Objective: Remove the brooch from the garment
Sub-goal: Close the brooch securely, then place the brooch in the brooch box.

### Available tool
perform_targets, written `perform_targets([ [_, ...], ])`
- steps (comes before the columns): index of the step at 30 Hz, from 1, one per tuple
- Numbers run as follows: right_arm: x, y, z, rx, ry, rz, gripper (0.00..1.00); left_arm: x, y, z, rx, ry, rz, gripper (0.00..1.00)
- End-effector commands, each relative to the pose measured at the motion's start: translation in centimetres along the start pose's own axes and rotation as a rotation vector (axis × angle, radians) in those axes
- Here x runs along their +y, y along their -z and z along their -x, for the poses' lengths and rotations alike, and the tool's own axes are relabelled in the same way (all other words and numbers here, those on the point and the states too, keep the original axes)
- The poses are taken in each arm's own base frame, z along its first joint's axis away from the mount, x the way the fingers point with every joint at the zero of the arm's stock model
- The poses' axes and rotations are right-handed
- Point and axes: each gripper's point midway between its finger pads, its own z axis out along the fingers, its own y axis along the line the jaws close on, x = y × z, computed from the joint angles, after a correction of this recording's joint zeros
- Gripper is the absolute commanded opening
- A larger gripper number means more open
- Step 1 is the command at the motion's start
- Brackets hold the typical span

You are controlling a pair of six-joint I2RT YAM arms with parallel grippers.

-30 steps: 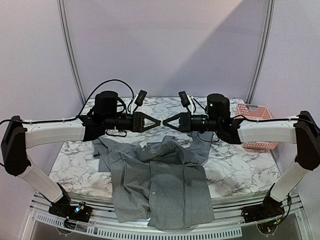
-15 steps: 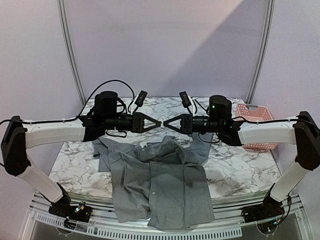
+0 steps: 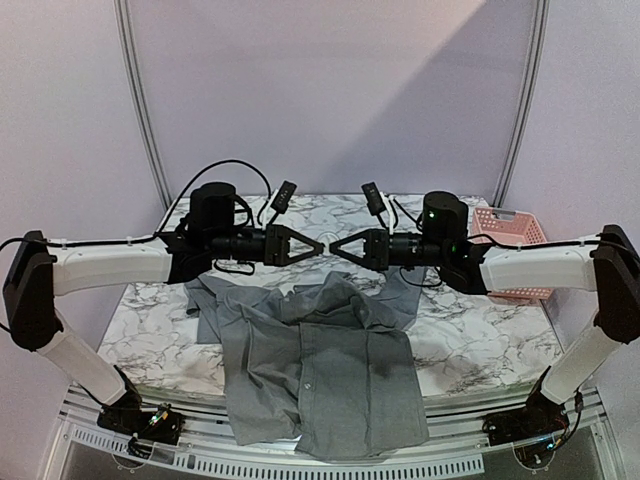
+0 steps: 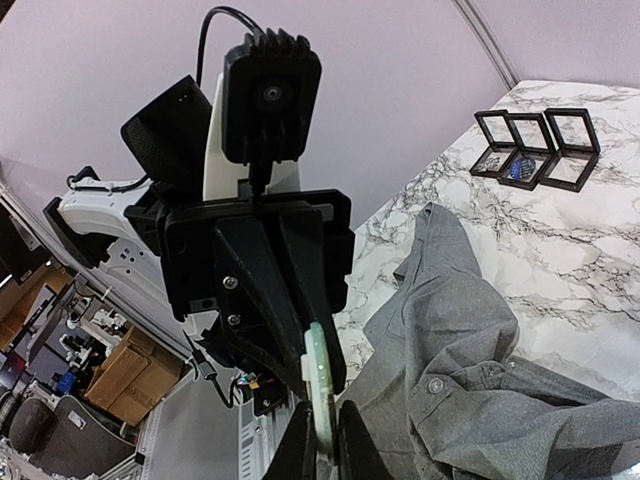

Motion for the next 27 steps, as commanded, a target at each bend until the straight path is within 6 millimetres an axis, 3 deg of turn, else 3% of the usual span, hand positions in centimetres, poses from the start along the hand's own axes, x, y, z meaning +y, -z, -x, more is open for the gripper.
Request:
perform_targets([
  [1,-3.0,2.5,2.3,-0.085,0.012,-0.121,0.09,2.8,1.2,-0.2,-0.009,0.063,0.079,0.0],
  [11,-1.8,2.9,2.5,-0.095,0.053,-0.085,0.32,3.1,1.3,-0.2,-0.011,0.065,0.089,0.0],
  [19,-1.9,3.7,2.8,-0.111,0.085,-0.136,0.44,3.6,1.9,0.2,-0.024,0.047,0.13,0.0],
  [27,-3.0,5.4,3.9,-0.157,0.121,-0.282,0.52,6.5,5.5,0.9,0.014,-0.029,0.411,0.0],
])
